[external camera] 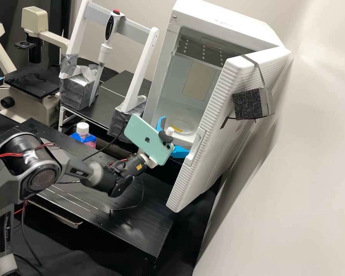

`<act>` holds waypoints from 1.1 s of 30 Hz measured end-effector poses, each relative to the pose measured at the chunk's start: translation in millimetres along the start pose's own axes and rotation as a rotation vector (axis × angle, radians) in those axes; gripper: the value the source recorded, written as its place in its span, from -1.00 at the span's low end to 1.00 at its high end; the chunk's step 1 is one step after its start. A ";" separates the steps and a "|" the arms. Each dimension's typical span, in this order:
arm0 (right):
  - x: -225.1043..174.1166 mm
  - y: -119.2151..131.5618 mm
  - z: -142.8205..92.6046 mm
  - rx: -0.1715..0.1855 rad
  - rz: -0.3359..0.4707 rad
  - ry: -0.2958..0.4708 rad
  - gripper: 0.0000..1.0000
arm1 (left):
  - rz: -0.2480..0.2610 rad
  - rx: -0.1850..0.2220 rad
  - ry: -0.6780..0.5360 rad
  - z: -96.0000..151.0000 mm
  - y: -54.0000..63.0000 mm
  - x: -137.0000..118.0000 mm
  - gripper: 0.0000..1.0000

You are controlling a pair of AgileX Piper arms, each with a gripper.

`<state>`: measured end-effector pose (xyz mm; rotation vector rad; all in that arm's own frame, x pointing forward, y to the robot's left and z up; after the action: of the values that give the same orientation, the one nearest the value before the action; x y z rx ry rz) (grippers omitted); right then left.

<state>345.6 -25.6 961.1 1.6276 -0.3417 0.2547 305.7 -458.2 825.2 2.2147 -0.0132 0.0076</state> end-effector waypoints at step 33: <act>71.1 -40.0 -7.3 0.014 -0.260 -0.041 1.00 | 0.000 0.000 0.000 0.0 0.0 0.0 1.00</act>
<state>426.7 -20.5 950.6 1.6733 -0.1570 0.0263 305.7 -458.2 825.2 2.2147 -0.0132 0.0076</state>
